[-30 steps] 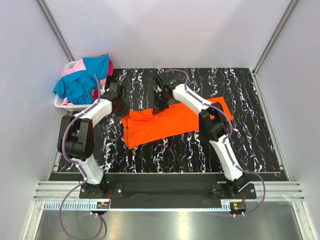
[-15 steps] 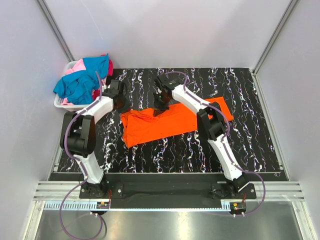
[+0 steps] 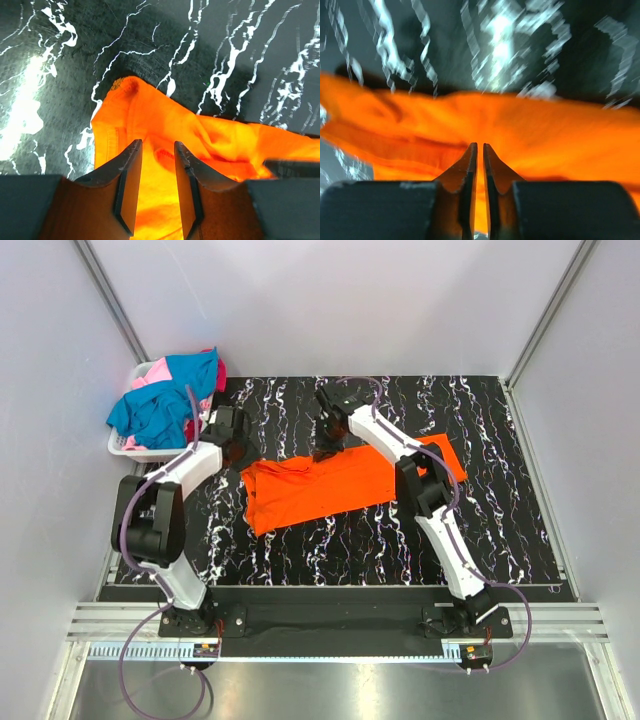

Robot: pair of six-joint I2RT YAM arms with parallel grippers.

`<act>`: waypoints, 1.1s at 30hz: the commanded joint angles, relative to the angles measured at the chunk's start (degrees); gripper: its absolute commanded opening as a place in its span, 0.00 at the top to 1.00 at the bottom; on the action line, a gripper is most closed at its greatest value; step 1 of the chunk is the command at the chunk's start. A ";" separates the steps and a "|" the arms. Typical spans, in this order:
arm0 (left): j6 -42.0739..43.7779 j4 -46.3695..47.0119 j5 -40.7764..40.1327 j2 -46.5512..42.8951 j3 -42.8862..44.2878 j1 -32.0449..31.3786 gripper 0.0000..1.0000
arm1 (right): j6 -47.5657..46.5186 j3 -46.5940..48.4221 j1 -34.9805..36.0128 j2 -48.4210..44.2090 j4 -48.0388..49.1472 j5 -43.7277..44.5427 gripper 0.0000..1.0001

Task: Fold and stack the t-shirts
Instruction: Fold the tshirt

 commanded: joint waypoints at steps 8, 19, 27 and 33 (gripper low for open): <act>2.88 4.14 -1.39 -12.62 -5.29 -0.36 0.60 | 0.19 3.94 -2.67 0.78 0.61 6.36 0.85; 1.74 -2.89 7.31 -11.50 -6.60 -1.50 0.65 | -6.57 -5.65 0.31 -9.42 -3.77 3.56 0.80; 1.13 -5.09 9.34 -5.52 -4.15 -2.99 0.74 | -7.81 -6.98 4.89 -9.78 -3.96 -0.31 0.77; 1.12 -5.36 8.91 -0.34 -0.90 -3.61 0.78 | -7.54 -2.41 5.59 -6.00 -4.57 -5.31 0.76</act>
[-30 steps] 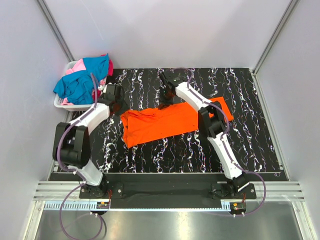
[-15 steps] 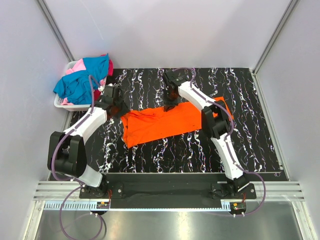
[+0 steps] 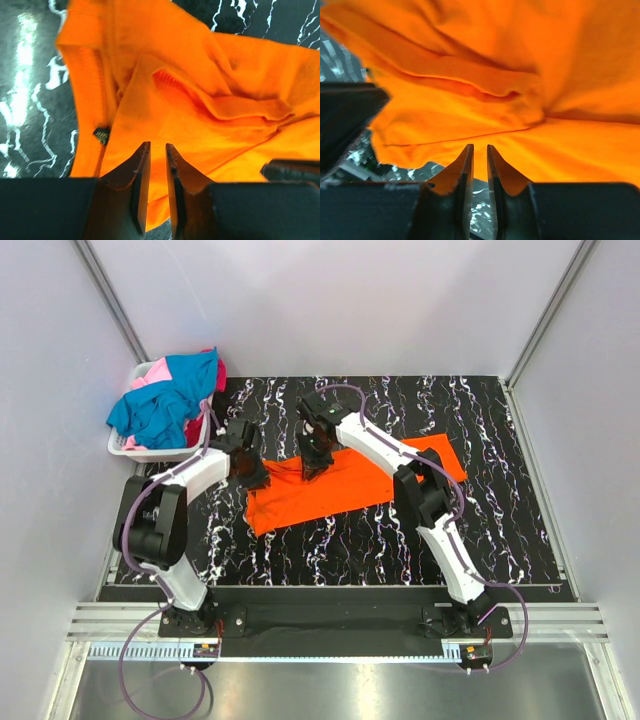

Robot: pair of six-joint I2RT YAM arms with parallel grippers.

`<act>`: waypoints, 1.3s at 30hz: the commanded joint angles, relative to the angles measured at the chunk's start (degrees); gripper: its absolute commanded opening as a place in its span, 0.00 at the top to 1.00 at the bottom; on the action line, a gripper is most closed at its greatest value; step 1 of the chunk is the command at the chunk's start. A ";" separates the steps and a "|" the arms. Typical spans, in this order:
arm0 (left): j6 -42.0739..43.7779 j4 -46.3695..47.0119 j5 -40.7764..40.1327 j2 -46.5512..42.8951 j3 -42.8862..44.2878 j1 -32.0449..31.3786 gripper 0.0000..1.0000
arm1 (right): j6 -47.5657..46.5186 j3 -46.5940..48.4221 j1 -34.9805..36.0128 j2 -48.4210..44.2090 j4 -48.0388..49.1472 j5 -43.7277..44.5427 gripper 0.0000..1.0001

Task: Fold and stack the t-shirts
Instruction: Fold the tshirt

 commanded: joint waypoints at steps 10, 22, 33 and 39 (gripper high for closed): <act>0.32 0.57 -2.59 8.40 12.15 -0.35 0.79 | -2.76 19.03 -0.48 11.48 -4.53 -5.33 0.76; -0.03 3.29 -9.17 13.60 15.94 -0.35 0.80 | -4.35 21.16 -1.10 13.33 -4.97 2.38 0.78; 0.75 3.29 -13.05 5.79 10.23 -1.14 0.79 | -0.31 26.77 -9.88 17.20 -0.40 5.83 0.78; 2.95 0.14 -9.89 -1.60 6.36 -2.99 0.72 | -1.96 18.80 -16.65 10.97 -0.75 7.58 0.74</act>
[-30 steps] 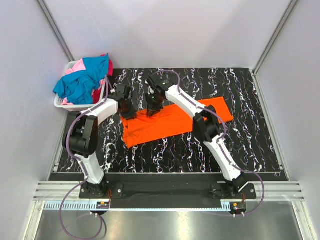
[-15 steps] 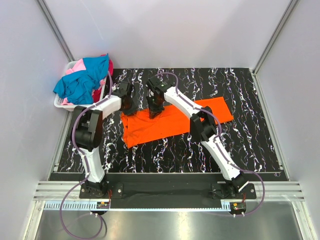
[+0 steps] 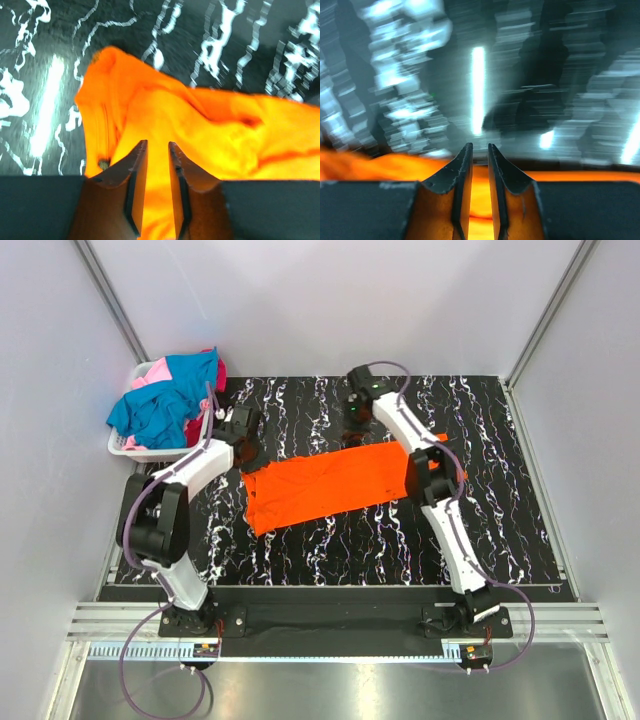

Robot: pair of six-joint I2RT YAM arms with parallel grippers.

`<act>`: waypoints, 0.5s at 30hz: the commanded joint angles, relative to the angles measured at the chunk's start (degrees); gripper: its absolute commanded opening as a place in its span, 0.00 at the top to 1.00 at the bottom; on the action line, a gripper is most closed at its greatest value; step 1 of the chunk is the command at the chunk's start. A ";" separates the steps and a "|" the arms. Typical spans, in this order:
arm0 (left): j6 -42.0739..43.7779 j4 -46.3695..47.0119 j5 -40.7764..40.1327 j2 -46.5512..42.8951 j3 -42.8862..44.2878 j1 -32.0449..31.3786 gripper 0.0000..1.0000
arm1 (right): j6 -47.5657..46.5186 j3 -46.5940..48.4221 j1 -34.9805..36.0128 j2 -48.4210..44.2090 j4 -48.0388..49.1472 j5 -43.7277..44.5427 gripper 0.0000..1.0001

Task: Fold and stack the t-shirts
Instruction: Fold the tshirt

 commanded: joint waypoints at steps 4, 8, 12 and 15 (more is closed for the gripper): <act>1.73 -3.97 3.57 -5.92 -2.32 -2.73 0.67 | -6.12 -13.51 -2.47 -12.86 -0.67 15.09 0.55; 0.77 -5.38 5.15 -4.53 -1.46 -5.62 0.65 | -7.18 -19.67 -2.56 -16.92 -2.06 20.74 0.41; 0.33 -7.84 4.19 -1.36 1.97 -7.39 0.66 | -7.97 -22.22 -2.56 -17.81 -3.65 27.24 0.41; 0.59 -8.37 3.58 0.92 3.91 -8.44 0.65 | -8.07 -22.76 -2.65 -18.33 -4.09 30.76 0.41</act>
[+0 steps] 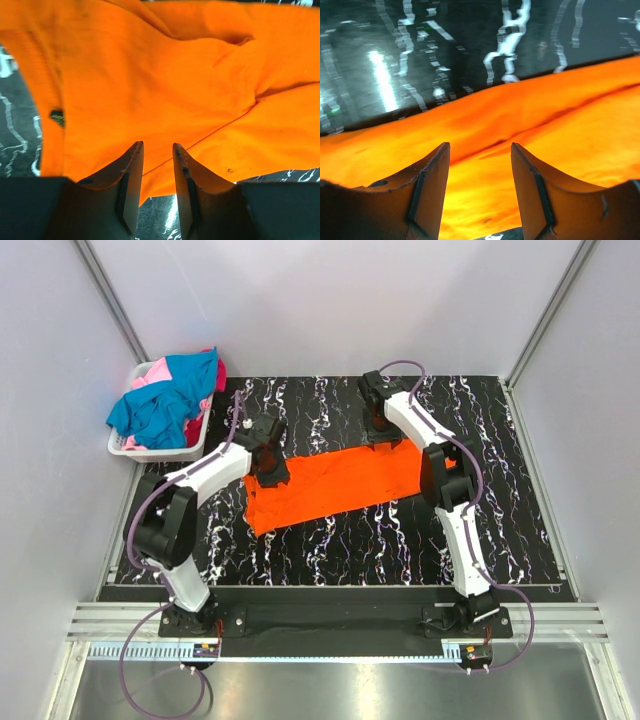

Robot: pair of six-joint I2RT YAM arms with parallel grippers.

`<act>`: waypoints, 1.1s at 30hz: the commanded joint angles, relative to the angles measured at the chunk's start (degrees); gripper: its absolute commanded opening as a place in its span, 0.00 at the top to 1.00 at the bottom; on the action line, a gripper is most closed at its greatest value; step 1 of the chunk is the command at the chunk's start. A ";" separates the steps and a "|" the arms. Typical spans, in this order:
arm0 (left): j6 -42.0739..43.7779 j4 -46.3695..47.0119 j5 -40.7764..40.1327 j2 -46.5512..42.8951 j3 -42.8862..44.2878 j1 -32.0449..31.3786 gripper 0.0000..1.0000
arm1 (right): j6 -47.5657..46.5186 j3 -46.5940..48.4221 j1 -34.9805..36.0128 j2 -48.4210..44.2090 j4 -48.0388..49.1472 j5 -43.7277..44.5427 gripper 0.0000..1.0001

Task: Fold and stack the t-shirts
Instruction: Fold the tshirt

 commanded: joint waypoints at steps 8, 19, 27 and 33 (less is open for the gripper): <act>-0.22 -3.40 -3.87 5.45 5.17 -0.93 0.66 | 3.43 -4.76 -3.36 -6.17 -1.59 4.32 0.43; -0.93 -7.09 -3.00 12.57 11.66 -0.75 0.65 | 8.53 -17.06 -9.96 -11.70 4.03 -6.67 0.43; -0.49 -10.87 -2.03 20.65 22.81 1.00 0.65 | 12.83 -28.67 -9.96 -14.34 9.05 -15.72 0.45; -0.75 -12.19 -2.03 27.16 30.46 3.20 0.65 | 15.91 -36.23 -9.61 -18.82 12.22 -19.51 0.46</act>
